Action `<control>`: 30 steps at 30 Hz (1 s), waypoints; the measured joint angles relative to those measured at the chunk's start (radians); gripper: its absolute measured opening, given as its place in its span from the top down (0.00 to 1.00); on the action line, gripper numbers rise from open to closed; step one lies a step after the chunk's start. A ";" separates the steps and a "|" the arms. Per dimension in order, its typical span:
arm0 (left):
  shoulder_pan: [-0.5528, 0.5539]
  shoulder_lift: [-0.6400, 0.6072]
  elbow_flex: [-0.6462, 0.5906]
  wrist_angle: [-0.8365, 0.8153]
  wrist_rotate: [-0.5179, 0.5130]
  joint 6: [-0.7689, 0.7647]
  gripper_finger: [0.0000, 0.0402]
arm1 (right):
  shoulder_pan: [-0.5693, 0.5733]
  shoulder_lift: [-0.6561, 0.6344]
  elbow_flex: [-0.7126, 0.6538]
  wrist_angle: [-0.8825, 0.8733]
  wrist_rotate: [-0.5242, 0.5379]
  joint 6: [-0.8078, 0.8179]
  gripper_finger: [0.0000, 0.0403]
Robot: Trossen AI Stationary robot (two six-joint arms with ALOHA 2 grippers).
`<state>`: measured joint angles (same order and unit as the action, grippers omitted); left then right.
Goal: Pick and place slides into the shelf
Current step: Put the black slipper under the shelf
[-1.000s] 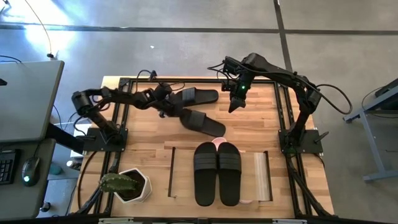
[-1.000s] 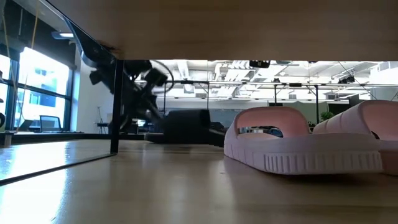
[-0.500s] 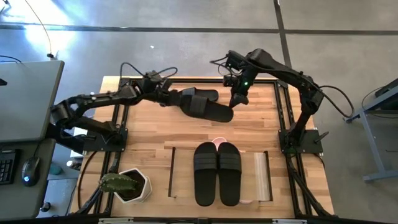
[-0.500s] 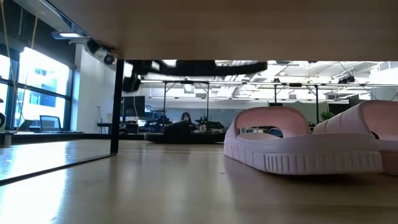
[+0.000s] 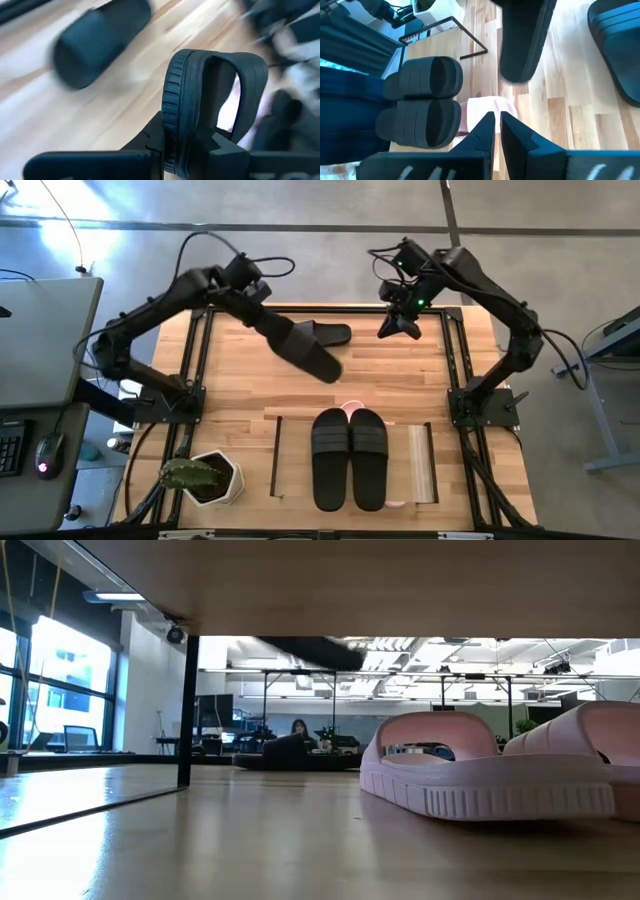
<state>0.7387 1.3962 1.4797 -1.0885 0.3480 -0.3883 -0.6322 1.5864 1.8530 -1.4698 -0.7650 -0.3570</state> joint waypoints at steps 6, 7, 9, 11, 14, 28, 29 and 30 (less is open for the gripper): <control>0.002 0.187 0.264 -0.371 -0.113 0.181 0.93 | -0.002 -0.006 -0.001 -0.013 -0.002 -0.002 0.95; 0.002 0.215 0.290 -0.406 -0.112 0.214 0.93 | -0.002 -0.006 -0.001 -0.012 -0.002 -0.002 0.95; 0.000 0.274 0.329 -0.451 -0.105 0.280 0.93 | -0.002 -0.006 -0.001 -0.012 -0.002 -0.003 0.95; -0.001 0.328 0.340 -0.467 -0.095 0.332 0.93 | -0.002 -0.006 -0.001 -0.012 -0.002 -0.003 0.95; 0.001 0.401 0.340 -0.465 -0.089 0.400 0.93 | -0.002 -0.006 -0.002 -0.015 -0.002 -0.002 0.95; -0.138 0.606 0.341 -0.457 -0.007 0.708 0.93 | -0.002 -0.005 -0.003 -0.015 0.001 -0.002 0.95; -0.152 0.614 0.341 -0.442 -0.008 0.710 0.93 | -0.002 -0.005 -0.003 -0.015 0.002 -0.003 0.95; -0.164 0.622 0.341 -0.424 -0.007 0.709 0.93 | -0.002 -0.005 -0.003 -0.015 0.002 -0.002 0.95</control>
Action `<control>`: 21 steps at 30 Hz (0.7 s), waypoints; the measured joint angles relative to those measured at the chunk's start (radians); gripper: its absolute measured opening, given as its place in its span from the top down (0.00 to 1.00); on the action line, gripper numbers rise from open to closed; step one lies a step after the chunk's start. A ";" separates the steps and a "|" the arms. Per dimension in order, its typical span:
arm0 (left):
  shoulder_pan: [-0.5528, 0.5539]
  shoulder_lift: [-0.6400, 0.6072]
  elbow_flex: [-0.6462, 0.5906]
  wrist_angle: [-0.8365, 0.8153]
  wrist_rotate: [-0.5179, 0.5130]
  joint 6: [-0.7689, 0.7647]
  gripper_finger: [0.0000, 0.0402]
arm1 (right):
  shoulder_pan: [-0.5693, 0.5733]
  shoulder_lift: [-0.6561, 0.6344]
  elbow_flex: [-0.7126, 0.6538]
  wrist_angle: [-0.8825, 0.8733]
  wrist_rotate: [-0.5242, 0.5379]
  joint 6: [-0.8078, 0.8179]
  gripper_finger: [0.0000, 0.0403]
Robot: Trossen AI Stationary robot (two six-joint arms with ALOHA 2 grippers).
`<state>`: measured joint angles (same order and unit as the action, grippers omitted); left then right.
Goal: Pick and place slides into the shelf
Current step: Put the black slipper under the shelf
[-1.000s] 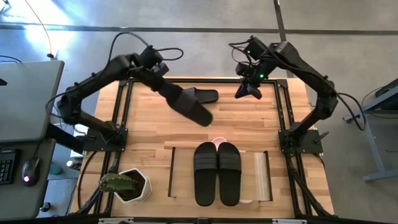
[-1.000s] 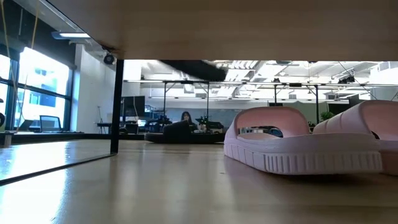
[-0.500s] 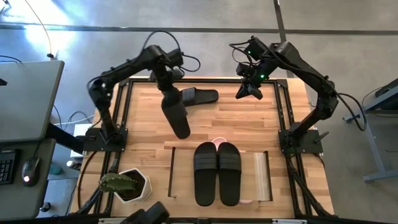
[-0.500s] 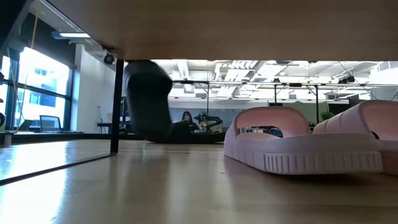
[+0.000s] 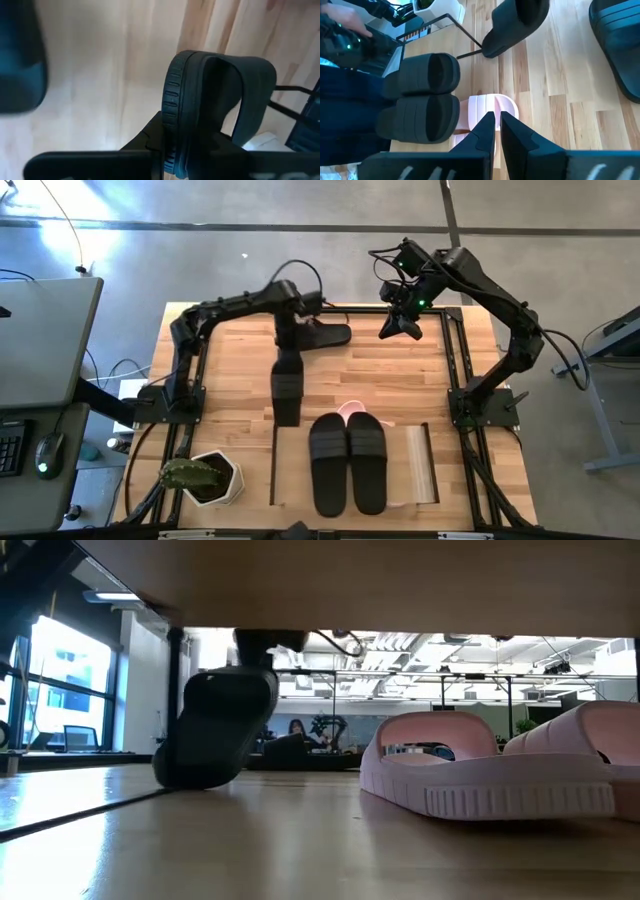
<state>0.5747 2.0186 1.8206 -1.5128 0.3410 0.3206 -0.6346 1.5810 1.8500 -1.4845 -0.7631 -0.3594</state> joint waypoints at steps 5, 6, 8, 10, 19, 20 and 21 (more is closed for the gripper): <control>-0.041 0.020 0.000 0.074 0.019 -0.011 0.93 | 0.000 0.000 0.000 0.000 0.000 0.002 0.95; -0.045 0.022 0.000 0.077 0.019 -0.012 0.93 | 0.000 0.000 0.000 0.000 0.000 0.002 0.95; -0.046 0.024 -0.001 0.085 0.016 -0.012 0.93 | 0.000 0.000 0.000 0.000 0.000 0.003 0.95; -0.046 0.024 -0.001 0.089 0.024 -0.012 0.93 | 0.000 0.000 0.000 0.000 0.000 0.012 0.95; -0.071 0.029 -0.017 0.090 0.094 -0.015 0.93 | -0.013 0.000 0.000 -0.025 -0.002 0.021 0.95; -0.075 0.032 -0.027 0.094 0.113 -0.015 0.93 | -0.019 0.000 0.000 -0.034 -0.005 0.020 0.95; -0.079 0.033 -0.039 0.100 0.129 -0.015 0.93 | -0.026 0.000 0.000 -0.043 -0.004 0.019 0.95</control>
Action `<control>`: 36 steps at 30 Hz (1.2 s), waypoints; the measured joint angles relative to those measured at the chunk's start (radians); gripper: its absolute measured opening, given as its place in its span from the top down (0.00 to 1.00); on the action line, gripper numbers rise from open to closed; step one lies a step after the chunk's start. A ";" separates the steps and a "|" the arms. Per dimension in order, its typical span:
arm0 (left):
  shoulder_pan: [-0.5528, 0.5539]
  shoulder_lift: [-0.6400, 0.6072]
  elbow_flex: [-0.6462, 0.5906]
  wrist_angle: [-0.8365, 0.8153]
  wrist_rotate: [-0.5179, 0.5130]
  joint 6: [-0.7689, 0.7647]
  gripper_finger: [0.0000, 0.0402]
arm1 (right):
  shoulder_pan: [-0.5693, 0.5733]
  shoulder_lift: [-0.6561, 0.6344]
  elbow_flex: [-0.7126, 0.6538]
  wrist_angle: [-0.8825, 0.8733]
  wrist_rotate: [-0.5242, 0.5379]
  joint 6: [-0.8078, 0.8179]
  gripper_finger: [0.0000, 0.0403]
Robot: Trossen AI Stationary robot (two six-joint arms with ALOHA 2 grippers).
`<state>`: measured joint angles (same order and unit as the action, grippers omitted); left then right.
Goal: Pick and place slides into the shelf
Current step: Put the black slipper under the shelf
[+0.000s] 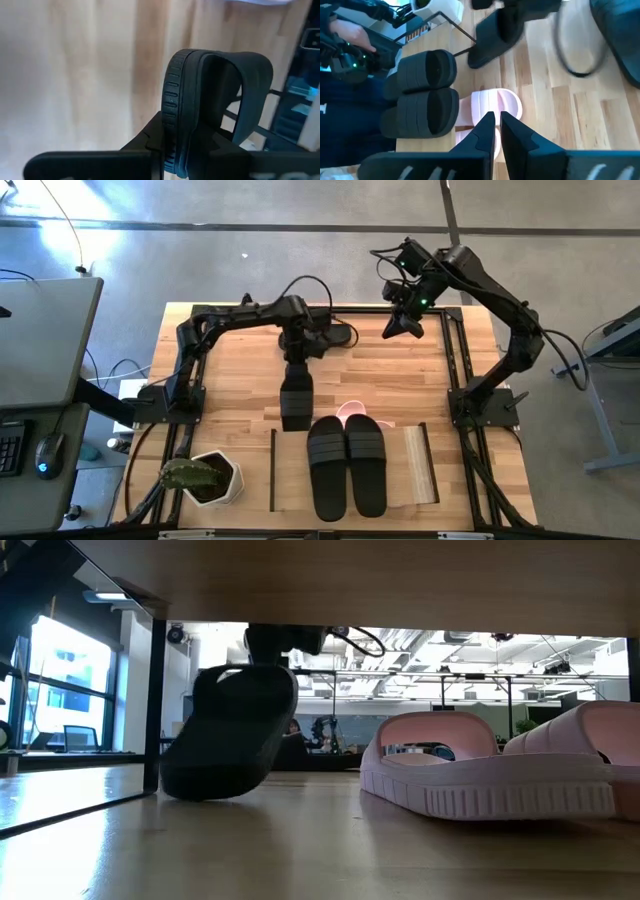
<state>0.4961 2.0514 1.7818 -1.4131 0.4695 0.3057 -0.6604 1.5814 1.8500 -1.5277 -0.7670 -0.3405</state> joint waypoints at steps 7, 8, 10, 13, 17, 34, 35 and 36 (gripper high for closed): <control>-0.035 -0.002 -0.096 0.068 0.030 -0.011 0.93 | -0.030 0.000 0.000 -0.006 0.000 -0.004 0.95; -0.039 -0.002 -0.113 0.085 0.034 -0.016 0.93 | -0.031 0.000 0.000 -0.006 0.000 -0.008 0.95; -0.051 -0.002 -0.148 0.113 0.058 -0.023 0.93 | -0.031 0.000 0.000 -0.005 0.000 -0.008 0.95; -0.071 -0.002 -0.190 0.156 0.085 -0.025 0.93 | -0.031 0.000 0.000 -0.003 0.000 -0.014 0.95; -0.099 -0.002 -0.231 0.205 0.134 -0.024 0.93 | -0.031 0.000 0.000 -0.001 0.000 -0.024 0.95; -0.145 -0.002 -0.255 0.279 0.261 -0.132 0.93 | -0.031 0.000 0.000 0.010 0.004 -0.017 0.95; -0.143 -0.002 -0.255 0.281 0.270 -0.147 0.93 | -0.031 0.000 0.000 0.010 0.004 -0.017 0.95; -0.143 -0.002 -0.255 0.284 0.275 -0.157 0.93 | -0.031 0.000 0.000 0.010 0.004 -0.017 0.95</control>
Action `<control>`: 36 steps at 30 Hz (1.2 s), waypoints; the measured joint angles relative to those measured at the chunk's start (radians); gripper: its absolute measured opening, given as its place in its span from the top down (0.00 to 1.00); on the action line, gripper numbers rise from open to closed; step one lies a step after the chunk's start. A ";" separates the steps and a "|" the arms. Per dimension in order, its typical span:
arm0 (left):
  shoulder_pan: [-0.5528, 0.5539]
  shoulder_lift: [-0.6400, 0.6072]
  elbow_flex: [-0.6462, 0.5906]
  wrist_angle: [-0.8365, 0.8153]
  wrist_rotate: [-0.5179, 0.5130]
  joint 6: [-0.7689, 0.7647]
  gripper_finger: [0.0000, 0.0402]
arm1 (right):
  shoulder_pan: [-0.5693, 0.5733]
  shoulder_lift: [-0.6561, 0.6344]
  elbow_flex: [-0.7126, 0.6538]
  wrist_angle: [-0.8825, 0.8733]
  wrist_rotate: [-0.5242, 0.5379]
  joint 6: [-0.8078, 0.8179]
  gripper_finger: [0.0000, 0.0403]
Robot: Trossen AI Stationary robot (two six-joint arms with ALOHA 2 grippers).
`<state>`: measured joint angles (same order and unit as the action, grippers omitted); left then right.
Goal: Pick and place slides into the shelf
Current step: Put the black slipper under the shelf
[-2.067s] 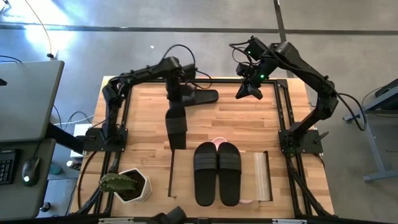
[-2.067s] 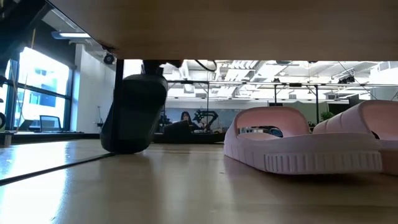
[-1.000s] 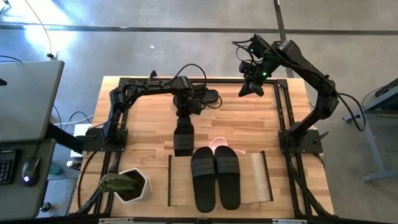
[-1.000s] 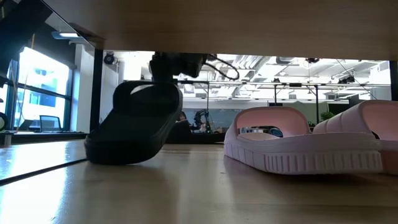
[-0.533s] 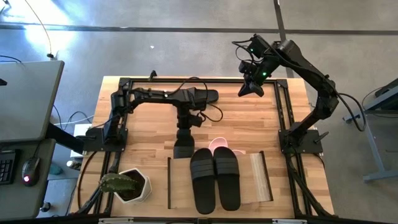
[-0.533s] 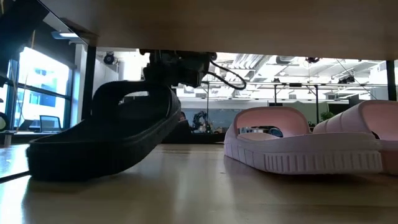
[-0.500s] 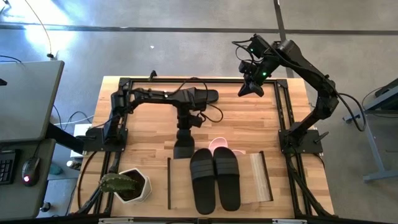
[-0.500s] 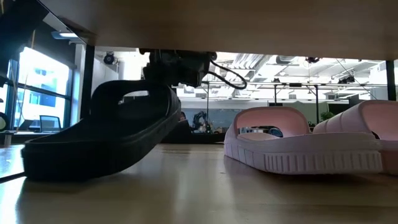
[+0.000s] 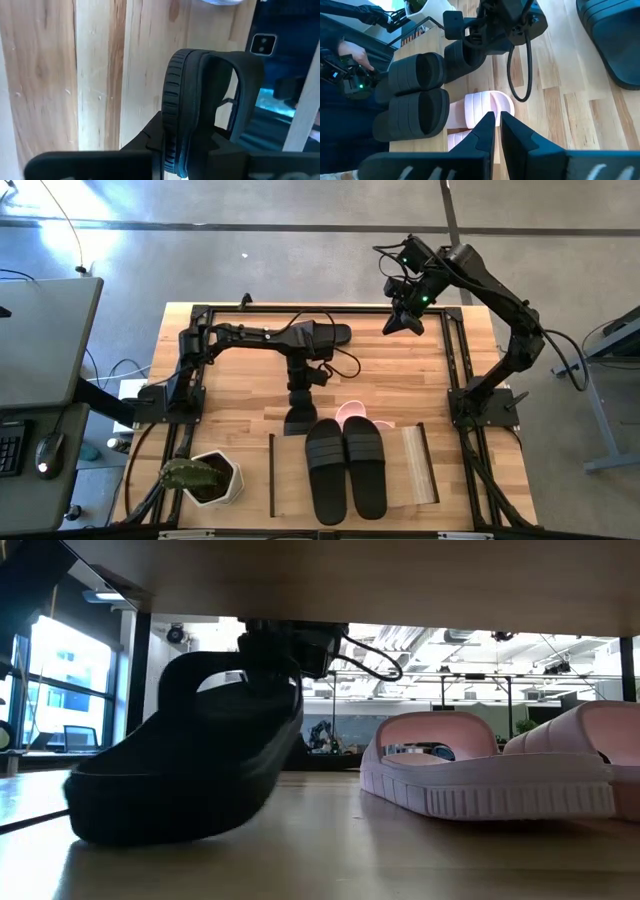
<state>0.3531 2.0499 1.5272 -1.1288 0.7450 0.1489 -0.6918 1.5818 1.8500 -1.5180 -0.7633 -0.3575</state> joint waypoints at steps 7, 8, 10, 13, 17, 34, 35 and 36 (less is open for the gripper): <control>-0.035 0.000 0.000 -0.019 -0.043 -0.011 0.93 | 0.000 0.000 0.000 0.000 0.000 -0.002 0.95; -0.047 0.000 0.000 -0.031 -0.050 0.000 0.92 | 0.000 0.000 0.000 0.000 0.000 -0.002 0.95; -0.066 0.000 0.001 -0.044 -0.054 0.010 0.91 | 0.000 0.000 0.000 0.000 -0.001 -0.002 0.95; -0.086 0.000 0.001 -0.055 -0.054 0.011 0.92 | 0.000 0.000 0.000 0.000 -0.001 -0.007 0.95; -0.092 0.000 0.001 -0.046 -0.057 -0.007 0.93 | 0.000 0.000 0.000 0.000 -0.001 -0.007 0.95; -0.092 0.000 0.001 -0.053 -0.117 -0.106 0.88 | 0.000 0.000 0.000 -0.004 -0.004 -0.008 0.95; -0.092 0.000 0.001 -0.056 -0.131 -0.118 0.88 | 0.000 0.000 0.000 -0.004 -0.004 -0.009 0.95; -0.092 0.000 0.001 -0.059 -0.141 -0.128 0.88 | 0.000 0.000 0.000 -0.004 -0.004 -0.010 0.95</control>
<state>0.2607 2.0495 1.5284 -1.1877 0.6038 0.0207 -0.6914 1.5818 1.8500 -1.5219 -0.7670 -0.3672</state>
